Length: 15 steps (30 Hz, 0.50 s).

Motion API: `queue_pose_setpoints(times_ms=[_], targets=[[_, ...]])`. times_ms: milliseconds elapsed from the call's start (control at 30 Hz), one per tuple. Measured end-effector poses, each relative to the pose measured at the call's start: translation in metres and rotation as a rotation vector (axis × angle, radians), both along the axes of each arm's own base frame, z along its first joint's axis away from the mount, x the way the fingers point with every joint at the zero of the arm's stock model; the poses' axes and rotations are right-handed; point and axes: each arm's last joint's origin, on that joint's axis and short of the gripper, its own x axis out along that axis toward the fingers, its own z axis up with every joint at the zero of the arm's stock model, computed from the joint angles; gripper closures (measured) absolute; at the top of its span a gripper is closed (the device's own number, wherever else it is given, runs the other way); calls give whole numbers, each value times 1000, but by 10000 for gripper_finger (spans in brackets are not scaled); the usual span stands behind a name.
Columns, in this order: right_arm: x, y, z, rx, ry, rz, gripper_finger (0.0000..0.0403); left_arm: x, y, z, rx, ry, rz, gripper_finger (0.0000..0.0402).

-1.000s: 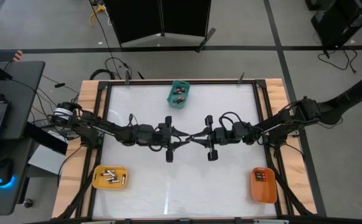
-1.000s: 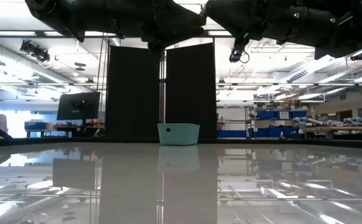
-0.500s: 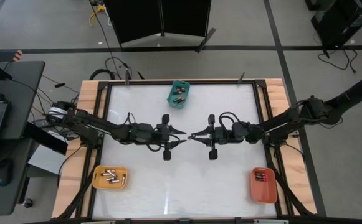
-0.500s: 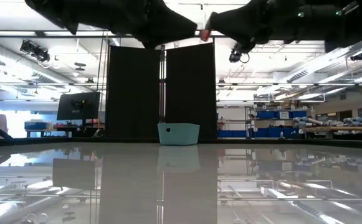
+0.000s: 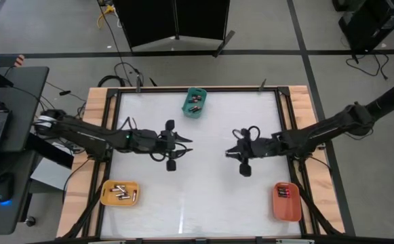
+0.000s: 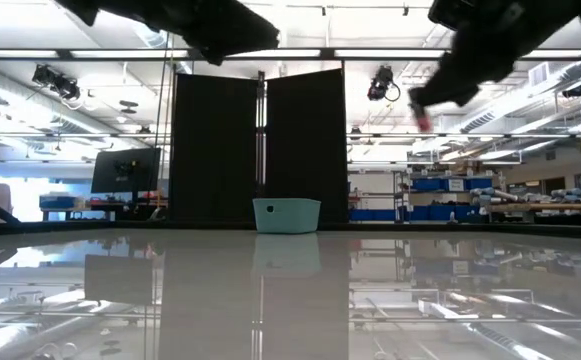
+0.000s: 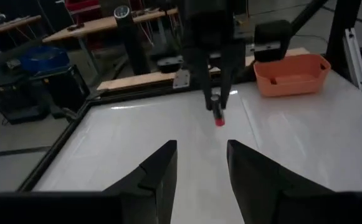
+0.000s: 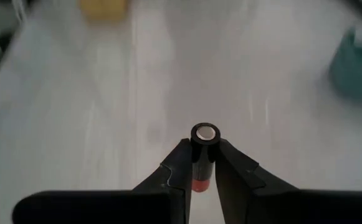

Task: Sort batteries
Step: Put the red battery into the orange bin

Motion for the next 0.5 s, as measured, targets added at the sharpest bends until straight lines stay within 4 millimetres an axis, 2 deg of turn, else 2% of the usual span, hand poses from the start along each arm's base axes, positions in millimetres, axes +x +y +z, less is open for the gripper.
queue_pose_setpoints(times_ms=[233, 400, 500], targets=[[-15, 23, 12, 155, 374, -21, 342, -12, -2, 2, 11, 68, -15, 254], [-32, 45, 17, 309, 656, -84, 342, -23, -3, 10, 13, 75, -29, 254], [-42, 60, 17, 345, 813, -72, 343, -31, -2, 16, 14, 72, -26, 254]])
